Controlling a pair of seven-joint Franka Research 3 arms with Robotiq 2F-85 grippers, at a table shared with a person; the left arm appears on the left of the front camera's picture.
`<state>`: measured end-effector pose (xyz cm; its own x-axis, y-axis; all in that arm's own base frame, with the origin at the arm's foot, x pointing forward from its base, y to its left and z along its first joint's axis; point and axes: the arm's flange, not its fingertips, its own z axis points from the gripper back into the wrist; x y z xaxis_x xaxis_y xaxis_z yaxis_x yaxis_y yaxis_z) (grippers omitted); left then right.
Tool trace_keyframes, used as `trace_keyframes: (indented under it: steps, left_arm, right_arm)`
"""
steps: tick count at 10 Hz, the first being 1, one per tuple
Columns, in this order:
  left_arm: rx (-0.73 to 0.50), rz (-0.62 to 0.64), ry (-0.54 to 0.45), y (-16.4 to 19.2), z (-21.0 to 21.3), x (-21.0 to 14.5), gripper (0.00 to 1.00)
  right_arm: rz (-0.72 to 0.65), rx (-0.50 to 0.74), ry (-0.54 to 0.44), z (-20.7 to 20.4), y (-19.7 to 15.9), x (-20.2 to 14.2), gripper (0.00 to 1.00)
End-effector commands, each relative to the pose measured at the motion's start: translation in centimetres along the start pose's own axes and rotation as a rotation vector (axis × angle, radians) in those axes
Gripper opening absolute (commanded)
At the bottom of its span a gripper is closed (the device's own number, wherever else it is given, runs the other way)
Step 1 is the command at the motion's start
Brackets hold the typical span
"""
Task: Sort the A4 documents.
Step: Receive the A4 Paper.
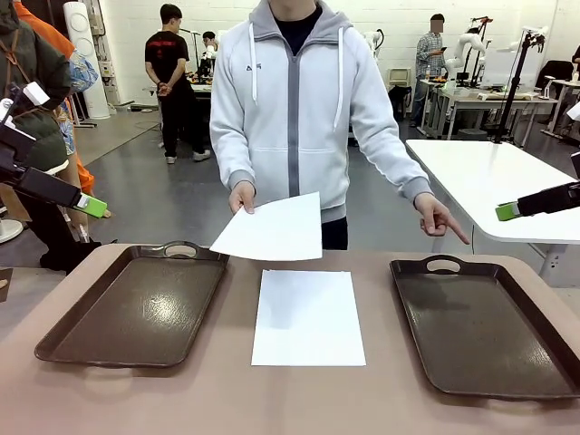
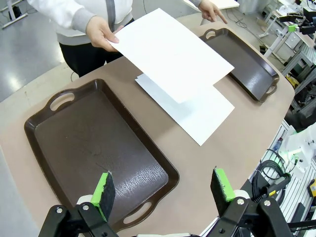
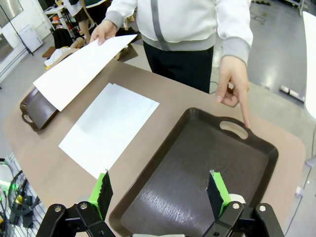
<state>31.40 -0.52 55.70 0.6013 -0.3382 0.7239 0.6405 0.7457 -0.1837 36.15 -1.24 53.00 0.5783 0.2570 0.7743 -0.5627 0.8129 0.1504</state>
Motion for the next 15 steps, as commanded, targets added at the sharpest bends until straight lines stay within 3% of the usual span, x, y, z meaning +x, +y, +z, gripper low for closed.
trace_keyframes:
  steps: [1, 6, 9, 13, 15]
  left_arm:
    - [-0.007, -0.009, -0.004, -0.1, 0.1, 0.0, 1.0]
    - [-0.007, -0.009, -0.004, -0.1, 0.1, 0.0, 1.0]
    - [-0.007, -0.009, -0.004, -0.1, 0.1, 0.0, 1.0]
    - [-0.007, -0.009, -0.004, -0.1, 0.1, 0.0, 1.0]
    - [-0.007, -0.009, -0.004, -0.1, 0.1, 0.0, 1.0]
  right_arm:
    - [-0.001, 0.005, 0.0, -0.1, 0.0, -0.2, 1.0]
    - [0.0, 0.0, 0.0, 0.0, 0.0, 0.0, 1.0]
    - [-0.224, 0.118, 0.076, -6.9, -1.2, 0.2, 1.0]
    - [-0.426, 0.266, 0.111, -14.4, 0.4, 0.9, 1.0]
    - [-0.591, 0.363, 0.105, -17.7, 1.0, 1.0, 1.0]
